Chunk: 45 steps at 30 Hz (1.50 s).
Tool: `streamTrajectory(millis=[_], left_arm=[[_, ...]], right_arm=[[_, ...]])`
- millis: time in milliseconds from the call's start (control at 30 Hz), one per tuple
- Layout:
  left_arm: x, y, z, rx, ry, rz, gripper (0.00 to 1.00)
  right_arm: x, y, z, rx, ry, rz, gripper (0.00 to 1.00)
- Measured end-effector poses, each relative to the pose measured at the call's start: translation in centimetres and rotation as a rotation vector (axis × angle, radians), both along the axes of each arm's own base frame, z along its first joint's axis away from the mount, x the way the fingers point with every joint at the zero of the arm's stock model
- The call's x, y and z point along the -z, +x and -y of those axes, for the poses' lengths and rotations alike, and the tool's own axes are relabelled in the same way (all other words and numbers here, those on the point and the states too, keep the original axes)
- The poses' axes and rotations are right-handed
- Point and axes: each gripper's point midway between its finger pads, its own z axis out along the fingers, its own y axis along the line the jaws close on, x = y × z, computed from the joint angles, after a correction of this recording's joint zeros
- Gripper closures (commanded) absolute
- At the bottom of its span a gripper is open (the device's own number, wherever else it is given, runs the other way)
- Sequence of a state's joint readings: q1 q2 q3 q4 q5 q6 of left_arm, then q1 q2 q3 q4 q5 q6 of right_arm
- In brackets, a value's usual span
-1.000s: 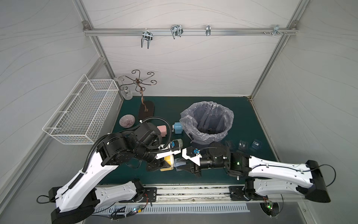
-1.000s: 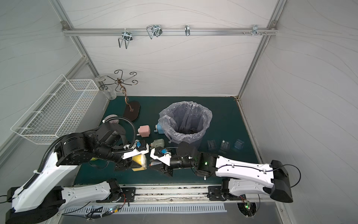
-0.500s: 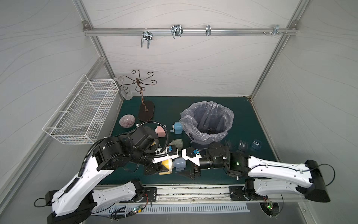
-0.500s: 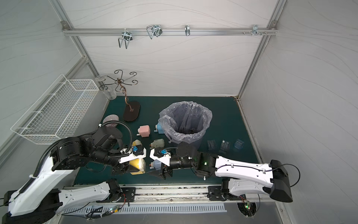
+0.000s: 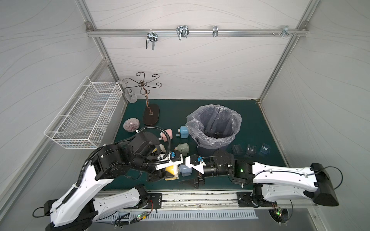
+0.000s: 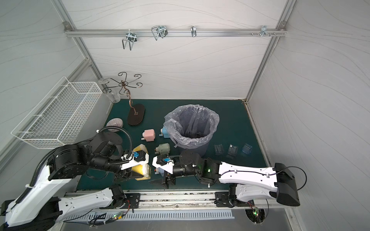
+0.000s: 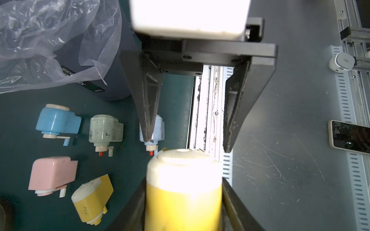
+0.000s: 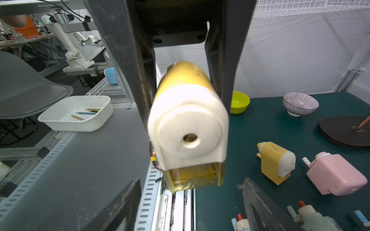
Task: Take out the pencil sharpener tray and clean the shavings
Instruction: Open the container of the pencil sharpener.
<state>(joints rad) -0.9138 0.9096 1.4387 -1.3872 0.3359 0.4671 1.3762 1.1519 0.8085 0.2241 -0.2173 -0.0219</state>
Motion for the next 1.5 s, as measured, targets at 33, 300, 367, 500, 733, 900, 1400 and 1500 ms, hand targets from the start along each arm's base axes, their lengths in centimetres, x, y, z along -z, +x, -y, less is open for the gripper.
streamTrajectory(millis=[33,300,367,500,733,900,1400,1500], left_arm=[[-0.07,-0.01,0.05,0.002,-0.004,0.001,1.0],[-0.28,-0.23,0.2,0.01,-0.02,-0.006,1.0],[-0.29,-0.26,0.21,0.01,-0.021,-0.007,1.0],[-0.27,-0.29,0.2,0.008,-0.021,-0.01,1.0],[-0.43,-0.44,0.01,0.004,-0.033,-0.005,1.0],[-0.58,-0.44,0.01,-0.001,-0.041,-0.003,1.0],[-0.05,-0.42,0.12,-0.013,-0.038,-0.023,1.0],[-0.12,-0.46,0.1,-0.014,-0.042,-0.022,1.0]], right_arm=[[0.13,0.04,-0.16,0.001,-0.001,-0.002,0.2],[0.14,0.11,-0.63,0.001,0.01,-0.005,0.26],[0.01,0.13,-0.65,0.002,0.016,-0.004,0.29],[-0.09,0.11,-0.67,0.001,0.02,-0.003,0.4],[0.07,0.14,-0.8,0.003,0.017,-0.012,0.45],[-0.02,0.24,-0.87,0.01,0.019,-0.014,0.5],[0.44,0.36,-0.84,0.027,-0.005,-0.014,0.85],[0.38,0.34,-0.85,0.028,-0.007,-0.014,1.0]])
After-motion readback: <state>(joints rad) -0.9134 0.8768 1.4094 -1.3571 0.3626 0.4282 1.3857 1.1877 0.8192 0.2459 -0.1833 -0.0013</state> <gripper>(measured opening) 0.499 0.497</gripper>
